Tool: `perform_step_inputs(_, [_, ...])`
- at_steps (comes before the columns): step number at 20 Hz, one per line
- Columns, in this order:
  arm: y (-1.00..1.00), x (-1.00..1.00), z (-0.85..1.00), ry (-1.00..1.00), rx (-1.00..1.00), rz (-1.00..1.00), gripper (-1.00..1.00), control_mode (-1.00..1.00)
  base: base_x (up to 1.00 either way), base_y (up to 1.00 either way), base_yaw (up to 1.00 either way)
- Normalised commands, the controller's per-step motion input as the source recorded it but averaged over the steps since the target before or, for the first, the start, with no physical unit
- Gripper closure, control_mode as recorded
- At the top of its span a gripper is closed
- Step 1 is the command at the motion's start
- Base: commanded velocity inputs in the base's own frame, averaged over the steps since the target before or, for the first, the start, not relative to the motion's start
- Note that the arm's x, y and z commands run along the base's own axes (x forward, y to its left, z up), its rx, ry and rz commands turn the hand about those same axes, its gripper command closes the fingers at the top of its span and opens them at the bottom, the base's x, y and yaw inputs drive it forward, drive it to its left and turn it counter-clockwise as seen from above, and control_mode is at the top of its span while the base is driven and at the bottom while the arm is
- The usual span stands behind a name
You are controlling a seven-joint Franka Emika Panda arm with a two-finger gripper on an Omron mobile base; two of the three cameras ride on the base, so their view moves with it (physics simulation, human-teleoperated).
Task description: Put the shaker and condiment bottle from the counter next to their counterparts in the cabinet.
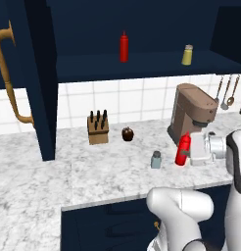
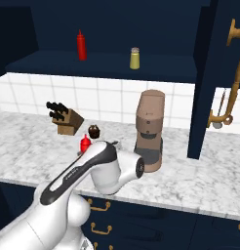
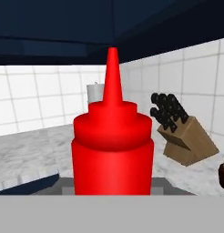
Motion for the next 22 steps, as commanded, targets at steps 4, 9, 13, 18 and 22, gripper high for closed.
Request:
perform_step_inputs(4, [0.13, -0.37, 0.98, -0.01, 0.00, 0.00, 1.00, -1.00, 0.00, 0.00, 0.00])
perform_step_inputs(9, [0.06, -0.40, 0.92, -0.02, 0.00, 0.00, 1.00, -1.00, 0.00, 0.00, 0.00])
perform_step_inputs(13, [0.03, -0.19, 0.89, -0.02, 0.00, 0.00, 1.00, -1.00, 0.00, 0.00, 0.00])
perform_step_inputs(18, [0.00, 0.00, 0.99, -0.01, 0.00, 0.00, 1.00, -1.00, 0.00, 0.00, 0.00])
perform_step_inputs(22, [0.00, 0.00, 1.00, -0.02, 0.00, 0.00, 1.00, -1.00, 0.00, 0.00, 0.00])
